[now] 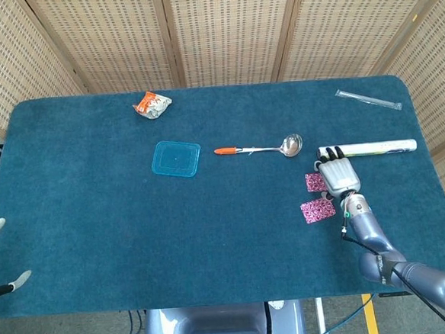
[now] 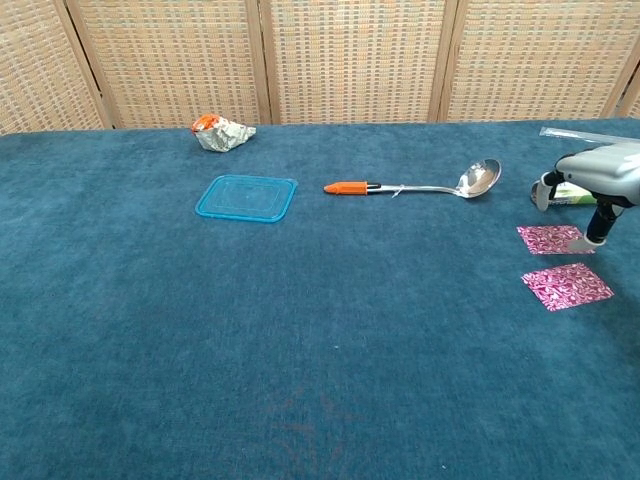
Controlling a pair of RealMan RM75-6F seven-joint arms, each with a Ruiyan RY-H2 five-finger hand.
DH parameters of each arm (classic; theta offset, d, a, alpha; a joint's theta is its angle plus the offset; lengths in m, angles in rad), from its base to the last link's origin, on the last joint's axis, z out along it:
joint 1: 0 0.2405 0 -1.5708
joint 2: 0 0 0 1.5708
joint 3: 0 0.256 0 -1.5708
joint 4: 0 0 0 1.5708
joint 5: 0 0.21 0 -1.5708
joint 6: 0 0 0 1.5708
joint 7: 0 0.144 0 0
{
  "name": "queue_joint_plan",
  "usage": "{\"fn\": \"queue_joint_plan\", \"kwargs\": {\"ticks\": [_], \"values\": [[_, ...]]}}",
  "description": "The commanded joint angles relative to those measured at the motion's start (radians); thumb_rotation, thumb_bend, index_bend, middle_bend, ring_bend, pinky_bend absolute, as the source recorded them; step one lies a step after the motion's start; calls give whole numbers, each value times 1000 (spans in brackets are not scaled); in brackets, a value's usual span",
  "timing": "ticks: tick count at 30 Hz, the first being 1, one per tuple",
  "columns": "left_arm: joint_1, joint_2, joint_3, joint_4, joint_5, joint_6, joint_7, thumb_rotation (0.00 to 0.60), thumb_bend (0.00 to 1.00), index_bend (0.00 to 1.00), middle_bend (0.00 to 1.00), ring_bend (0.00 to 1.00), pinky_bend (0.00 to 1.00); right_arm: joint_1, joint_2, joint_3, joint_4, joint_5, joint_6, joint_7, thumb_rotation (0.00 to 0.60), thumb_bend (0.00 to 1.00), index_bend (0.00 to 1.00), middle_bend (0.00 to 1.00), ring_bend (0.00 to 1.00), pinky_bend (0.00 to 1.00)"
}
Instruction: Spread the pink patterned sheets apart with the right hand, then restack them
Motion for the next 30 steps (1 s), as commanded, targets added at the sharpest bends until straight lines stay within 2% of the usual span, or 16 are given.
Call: {"fn": "queue_joint_plan", "kwargs": {"ticks": [1, 30], "values": [[0, 0, 0, 0, 0, 1, 0, 471, 0, 68, 0, 0, 0, 0, -10, -1, 18, 0, -5, 3, 600, 247, 298, 233, 0, 0], [2, 1, 0, 1, -1, 1, 1, 470, 0, 68, 0, 0, 0, -4, -61, -3, 125, -27, -36, 26, 600, 245, 301, 233, 0, 0]]}}
